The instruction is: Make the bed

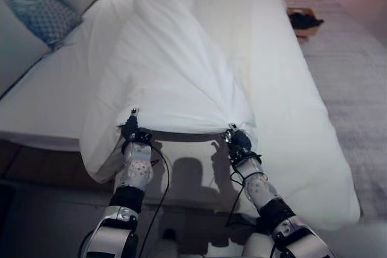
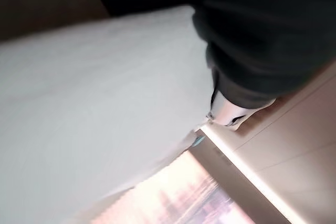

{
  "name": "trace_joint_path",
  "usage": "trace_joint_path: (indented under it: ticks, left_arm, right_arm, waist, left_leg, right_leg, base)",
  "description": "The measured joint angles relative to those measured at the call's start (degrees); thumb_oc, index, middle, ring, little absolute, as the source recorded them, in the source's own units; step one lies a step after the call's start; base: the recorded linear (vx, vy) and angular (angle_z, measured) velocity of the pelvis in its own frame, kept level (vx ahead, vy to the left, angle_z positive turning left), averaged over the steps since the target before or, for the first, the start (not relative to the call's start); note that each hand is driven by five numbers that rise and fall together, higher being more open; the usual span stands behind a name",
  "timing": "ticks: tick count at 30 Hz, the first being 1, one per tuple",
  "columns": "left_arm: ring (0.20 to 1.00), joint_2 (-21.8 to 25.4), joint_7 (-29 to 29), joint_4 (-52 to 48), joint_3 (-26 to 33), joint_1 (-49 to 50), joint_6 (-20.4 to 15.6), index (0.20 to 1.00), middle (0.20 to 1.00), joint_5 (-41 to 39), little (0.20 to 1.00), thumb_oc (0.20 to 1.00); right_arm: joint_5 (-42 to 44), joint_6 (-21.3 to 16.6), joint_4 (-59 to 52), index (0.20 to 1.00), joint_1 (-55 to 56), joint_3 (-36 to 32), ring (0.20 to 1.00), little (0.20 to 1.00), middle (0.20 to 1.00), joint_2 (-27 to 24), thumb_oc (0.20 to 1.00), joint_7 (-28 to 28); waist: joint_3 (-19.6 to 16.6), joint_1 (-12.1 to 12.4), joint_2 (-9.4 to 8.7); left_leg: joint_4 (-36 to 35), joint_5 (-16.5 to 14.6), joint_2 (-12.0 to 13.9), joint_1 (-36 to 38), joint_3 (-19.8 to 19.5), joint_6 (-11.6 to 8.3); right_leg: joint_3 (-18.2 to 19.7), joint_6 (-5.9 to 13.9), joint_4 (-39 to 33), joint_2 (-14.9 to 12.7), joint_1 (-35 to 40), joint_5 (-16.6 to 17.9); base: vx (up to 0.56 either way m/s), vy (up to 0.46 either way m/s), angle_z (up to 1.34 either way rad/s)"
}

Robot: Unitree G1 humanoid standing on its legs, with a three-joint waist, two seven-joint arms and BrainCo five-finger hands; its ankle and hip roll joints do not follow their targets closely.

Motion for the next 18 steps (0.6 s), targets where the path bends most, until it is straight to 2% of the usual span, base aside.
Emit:
trace_joint_path:
  ticks: [1, 2, 3, 4, 5, 7, 8, 9, 10, 11, 12, 13, 14, 15, 16, 17, 18]
  left_arm:
    - [0.2, 0.1, -0.7, -0.3, 0.0, -0.1, 0.2, 0.2, 0.2, 0.1, 0.2, 0.2]
    - [0.2, 0.4, -0.9, -0.4, -0.1, 0.2, 0.1, 0.2, 0.2, 0.1, 0.2, 0.2]
    - [0.2, 0.9, -1.0, -1.1, 0.4, 0.6, 0.2, 0.2, 0.2, 0.0, 0.2, 0.2]
    - [0.2, 1.6, -1.0, -1.8, 0.6, 0.7, 0.2, 0.2, 0.2, 0.0, 0.2, 0.2]
    - [0.2, 2.5, -1.1, -2.5, 0.6, 1.1, 0.3, 0.2, 0.2, 0.1, 0.2, 0.2]
    - [0.2, 2.5, -1.1, -2.6, 0.6, 1.2, 0.3, 0.2, 0.2, 0.2, 0.2, 0.2]
    - [0.2, 1.7, -1.2, -2.6, 0.5, 1.3, 0.6, 0.2, 0.2, 0.5, 0.2, 0.2]
    - [0.2, 0.9, -1.3, -2.5, 0.5, 1.4, 0.6, 0.2, 0.2, 0.5, 0.2, 0.2]
    - [0.2, -0.6, -1.3, -2.4, 0.4, 1.6, 0.8, 0.2, 0.2, 0.5, 0.2, 0.2]
    - [0.2, -1.4, -1.5, -2.3, 0.4, 1.4, 1.0, 0.2, 0.2, 0.6, 0.2, 0.2]
    - [0.2, -3.1, -1.6, -2.3, 0.4, 1.4, 1.1, 0.2, 0.2, 0.6, 0.2, 0.2]
    - [0.2, -5.4, -1.6, -2.3, 0.3, 2.0, 1.8, 0.2, 0.2, 0.6, 0.2, 0.2]
    - [0.2, -5.6, -1.7, -2.3, 0.0, 2.8, 2.1, 0.2, 0.2, 0.7, 0.2, 0.2]
    - [0.2, -6.2, -1.7, -2.2, -0.1, 3.5, 2.5, 0.2, 0.2, 0.6, 0.2, 0.2]
    - [0.2, -6.1, -1.7, -2.1, -0.2, 3.3, 2.6, 0.2, 0.2, 0.5, 0.2, 0.2]
    - [0.2, -5.4, -1.9, -2.0, -0.3, 2.8, 2.5, 0.2, 0.2, 0.4, 0.2, 0.2]
    - [0.2, -5.0, -1.8, -2.1, -0.2, 2.5, 2.5, 0.2, 0.2, 0.4, 0.2, 0.2]
  right_arm:
    - [0.8, 0.2, 0.0, 0.2, 0.3, -0.1, 0.2, 0.2, 0.2, 0.1, 0.2, 0.0]
    - [0.8, 0.1, -0.3, 0.2, 0.2, -0.1, 0.2, 0.2, 0.2, 0.5, 0.2, 0.1]
    - [1.4, 0.0, -0.6, 0.2, -0.3, -0.3, 0.2, 0.2, 0.2, 0.9, 0.2, 0.6]
    - [1.9, 0.1, -0.7, 0.2, -0.8, -0.1, 0.2, 0.2, 0.2, 1.0, 0.2, 1.1]
    - [1.9, 0.1, -0.7, 0.2, -1.0, 0.0, 0.2, 0.2, 0.2, 1.3, 0.2, 1.6]
    - [2.0, 0.1, -0.4, 0.2, -0.6, 0.0, 0.2, 0.2, 0.2, 1.6, 0.2, 1.9]
    - [2.5, 0.0, 0.4, 0.2, -0.1, 0.0, 0.2, 0.2, 0.2, 1.3, 0.2, 2.0]
    - [2.9, 0.0, 0.6, 0.2, 0.0, 0.0, 0.2, 0.2, 0.2, 0.9, 0.2, 2.0]
    - [3.0, -0.4, 0.8, 0.2, 0.3, 0.2, 0.2, 0.2, 0.2, -0.4, 0.2, 1.7]
    - [3.0, -0.6, 0.9, 0.2, 0.6, 0.2, 0.2, 0.2, 0.2, -0.8, 0.2, 1.5]
    - [3.0, -1.2, 0.8, 0.2, 1.4, 0.2, 0.2, 0.2, 0.2, -1.6, 0.2, 1.3]
    - [3.2, -1.7, 0.6, 0.2, 2.8, 0.1, 0.2, 0.2, 0.2, -3.1, 0.2, 1.0]
    - [3.2, -1.7, 0.6, 0.2, 3.2, 0.1, 0.2, 0.2, 0.2, -3.5, 0.2, 0.9]
    - [3.2, -1.8, 0.2, 0.2, 4.2, 0.1, 0.2, 0.2, 0.2, -3.9, 0.2, 0.9]
    - [3.2, -1.9, -0.1, 0.2, 4.8, 0.0, 0.2, 0.2, 0.2, -3.5, 0.2, 0.8]
    - [3.2, -2.0, 0.0, 0.2, 4.9, 0.0, 0.2, 0.2, 0.2, -2.6, 0.2, 0.3]
    - [3.2, -2.0, 0.0, 0.2, 4.4, -0.1, 0.2, 0.2, 0.2, -2.2, 0.2, -0.2]
  waist:
    - [-1.0, 0.4, -0.37]
    - [-1.2, 1.4, -0.01]
    - [-0.8, 2.2, 1.03]
    - [-0.3, 2.4, 1.89]
    - [-0.4, 2.5, 2.28]
    - [-0.5, 1.9, 2.13]
    - [-0.7, 0.9, 1.76]
    - [-0.7, 1.0, 2.04]
    - [-1.0, -0.6, 3.12]
    - [-0.9, -1.3, 3.09]
    - [-0.8, -1.7, 3.32]
    - [-0.8, -2.4, 3.5]
    - [-0.8, -3.1, 3.71]
    - [-0.8, -3.2, 3.62]
    - [-1.1, -3.3, 1.77]
    - [-1.9, -3.8, -0.96]
    - [-1.9, -3.3, -0.97]
  left_leg:
    - [-1.1, 1.3, -0.5, -0.2, 0.4, 1.26]
    - [-1.9, 2.0, -0.4, -0.5, -0.5, 1.45]
    - [-4.2, 3.7, -1.2, -0.1, -3.1, 2.43]
    - [-8.5, 6.7, -1.0, 1.3, -7.1, 2.47]
    - [-11.7, 8.5, -1.9, 2.7, -8.8, 2.9]
    - [-12.6, 9.5, -3.8, 3.2, -9.1, 3.76]
    - [-13.0, 10.1, -6.5, 3.6, -10.4, 3.87]
    - [-13.6, 10.6, -7.6, 4.0, -10.8, 3.7]
    - [-15.7, 11.3, -8.7, 4.2, -11.4, 2.78]
    - [-16.4, 11.7, -9.2, 4.3, -10.9, 1.82]
    - [-14.8, 11.0, -9.3, 3.9, -10.9, 0.04]
    - [-10.5, 7.9, -8.8, 2.3, -8.4, -3.22]
    - [-9.9, 7.6, -8.2, 2.5, -6.8, -3.18]
    - [-8.1, 3.6, -6.8, 2.1, -2.3, -6.72]
    - [-4.4, 3.9, -6.4, 0.8, 1.0, -4.92]
    - [4.6, 2.9, -4.8, -4.4, -0.5, -3.55]
    - [7.9, 2.7, -2.5, -6.0, -3.1, -4.0]
  right_leg:
    - [-0.6, 0.98, 5.5, 2.4, 1.0, -4.8]
    - [1.1, 1.03, 7.5, 3.9, 1.8, -7.3]
    - [2.6, 1.42, 9.8, 9.2, 3.6, -13.1]
    - [3.9, -0.01, 13.2, 14.3, 4.0, -18.0]
    - [2.3, 1.15, 12.0, 18.4, 5.1, -19.5]
    - [2.7, 1.33, 4.7, 22.0, 8.6, -19.5]
    - [6.7, -1.66, -1.7, 25.2, 12.5, -18.6]
    - [6.6, -4.5, -3.0, 25.4, 13.6, -18.4]
    - [8.4, -6.19, -5.9, 24.6, 15.5, -17.5]
    - [8.5, -6.48, -6.2, 23.8, 16.4, -17.5]
    - [8.2, -6.22, -4.6, 23.0, 16.5, -17.7]
    - [7.1, -6.07, -2.0, 22.6, 16.6, -18.0]
    - [6.6, -5.95, 0.3, 22.4, 16.4, -18.3]
    - [6.8, -6.78, 3.0, 21.2, 15.8, -18.0]
    - [7.3, -6.79, 3.0, 19.5, 15.7, -18.5]
    - [7.7, -6.83, 1.6, 17.1, 15.9, -19.3]
    - [8.5, -6.72, 0.4, 17.4, 15.9, -19.2]
  base:
    - [-0.12, 0.499, 0.29]
    - [-0.08, 0.417, 0.09]
    - [-0.05, 0.409, -0.02]
    - [-0.03, 0.373, -0.15]
    - [0.0, 0.331, -0.15]
    - [-0.01, 0.231, 0.08]
    - [-0.02, 0.176, 0.34]
    - [0.01, 0.338, 0.59]
    - [0.01, 0.275, 0.6]
    - [0.01, 0.275, 0.81]
    - [-0.02, 0.306, 0.99]
    - [-0.04, 0.295, 0.99]
    - [-0.05, 0.414, 0.91]
    - [-0.01, 0.317, 0.57]
    - [0.05, 0.345, 0.6]
    - [0.12, 0.359, 0.34]
    - [0.16, 0.473, 0.04]
